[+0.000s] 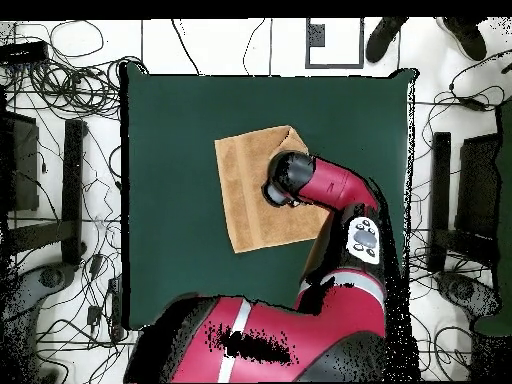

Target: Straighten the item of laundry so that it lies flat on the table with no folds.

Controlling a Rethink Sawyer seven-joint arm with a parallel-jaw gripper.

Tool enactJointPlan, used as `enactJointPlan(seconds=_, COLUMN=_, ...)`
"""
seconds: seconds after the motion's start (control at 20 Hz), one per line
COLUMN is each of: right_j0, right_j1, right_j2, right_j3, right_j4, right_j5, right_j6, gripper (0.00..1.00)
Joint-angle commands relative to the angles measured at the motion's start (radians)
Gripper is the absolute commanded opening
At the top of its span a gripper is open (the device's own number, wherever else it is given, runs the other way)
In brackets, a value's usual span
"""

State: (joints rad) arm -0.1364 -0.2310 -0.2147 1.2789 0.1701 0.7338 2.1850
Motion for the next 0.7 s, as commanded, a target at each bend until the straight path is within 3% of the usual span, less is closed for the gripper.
enactJointPlan(seconds=0.05, right_j0=0.080, right_j1=0.097, right_j2=0.128, right_j3=0.159, right_j4=0.093, right_j5=-0.104, right_j6=0.273, gripper=1.00)
enactJointPlan(seconds=0.7, right_j0=0.051, right_j1=0.057, right_j2=0.124, right_j3=0.261, right_j4=0.073, right_j5=-0.141, right_j6=0.204, gripper=1.00)
